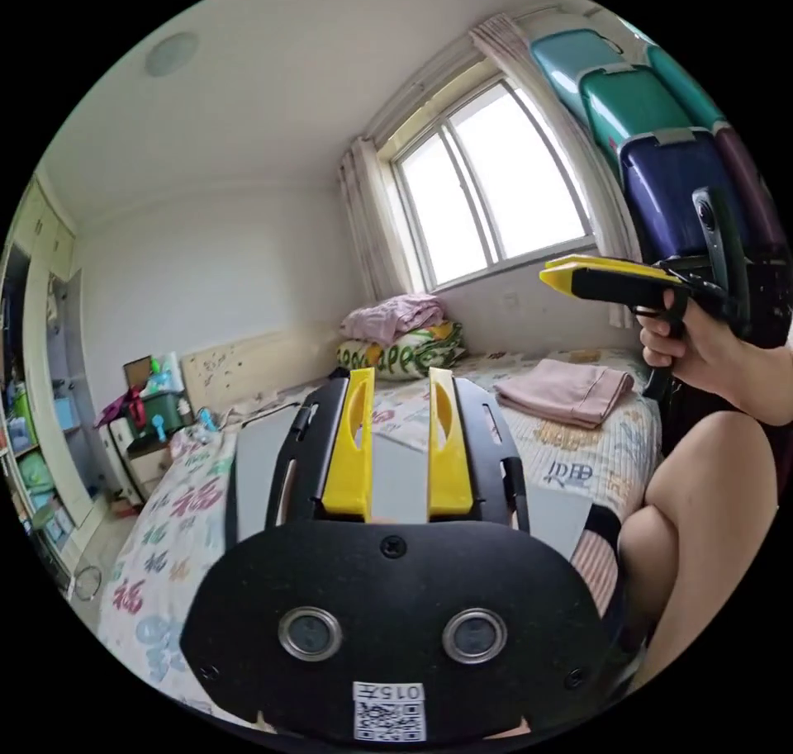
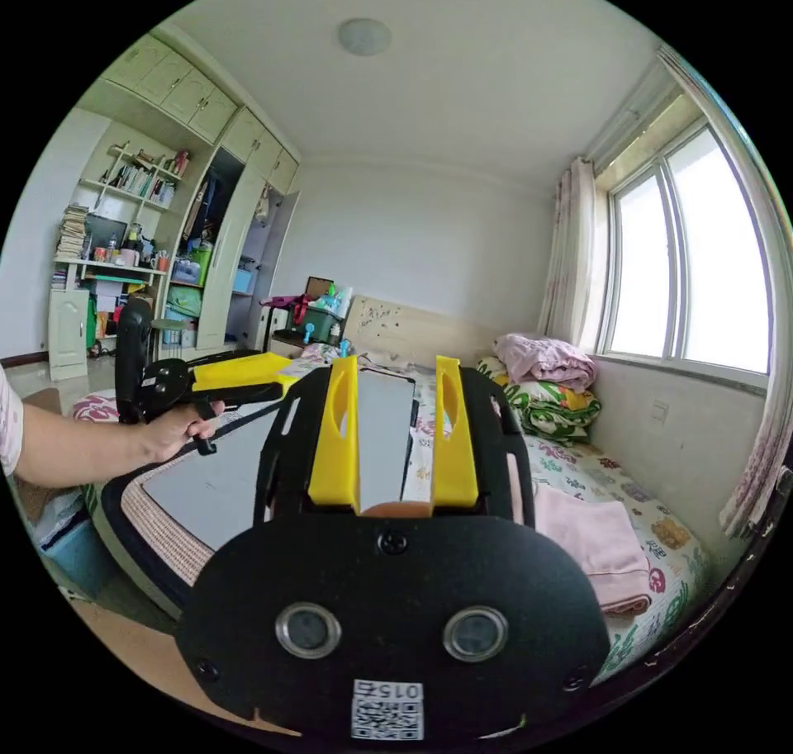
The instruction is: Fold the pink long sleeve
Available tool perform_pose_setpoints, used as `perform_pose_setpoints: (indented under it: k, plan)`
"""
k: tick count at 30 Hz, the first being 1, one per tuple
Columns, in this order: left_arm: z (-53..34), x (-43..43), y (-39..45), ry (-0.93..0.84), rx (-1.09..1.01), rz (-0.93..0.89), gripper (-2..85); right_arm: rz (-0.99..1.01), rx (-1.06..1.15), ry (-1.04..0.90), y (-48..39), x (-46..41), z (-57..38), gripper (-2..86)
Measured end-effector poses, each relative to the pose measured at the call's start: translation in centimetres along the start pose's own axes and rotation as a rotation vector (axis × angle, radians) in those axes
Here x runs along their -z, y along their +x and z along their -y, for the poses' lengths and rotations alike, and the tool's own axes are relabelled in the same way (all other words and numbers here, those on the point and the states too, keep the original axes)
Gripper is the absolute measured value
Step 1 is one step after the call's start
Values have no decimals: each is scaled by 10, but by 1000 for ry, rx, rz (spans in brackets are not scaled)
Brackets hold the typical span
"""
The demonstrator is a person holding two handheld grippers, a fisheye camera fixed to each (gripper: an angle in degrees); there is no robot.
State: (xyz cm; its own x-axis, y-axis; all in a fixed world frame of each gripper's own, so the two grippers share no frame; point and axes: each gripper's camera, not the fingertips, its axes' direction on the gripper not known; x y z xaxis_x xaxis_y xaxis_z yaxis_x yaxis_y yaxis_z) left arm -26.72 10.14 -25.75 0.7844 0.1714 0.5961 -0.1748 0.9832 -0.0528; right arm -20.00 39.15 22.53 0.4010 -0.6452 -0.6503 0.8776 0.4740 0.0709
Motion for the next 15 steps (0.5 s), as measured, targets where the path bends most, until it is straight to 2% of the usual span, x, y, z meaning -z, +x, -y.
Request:
perform_pose_setpoints:
  k: [4, 6, 8, 12, 15]
  plan:
    - [-38, 63, -96, -153, 206, 298, 122, 273, -71, 31, -41, 5, -15, 149]
    - [-57, 95, -146, -212, 353, 461, 129, 389, -96, -76, -48, -8, -28, 158]
    - [-77, 141, -199, -346, 495, 678, 139, 499, -96, -234, -53, -21, -42, 167]
    - [-92, 206, -244, -563, 545, 968, 154, 537, -106, -304, -61, -26, -56, 163]
    - [-108, 283, -282, -629, 742, 1173, 160, 515, -109, -319, -70, -29, -62, 161]
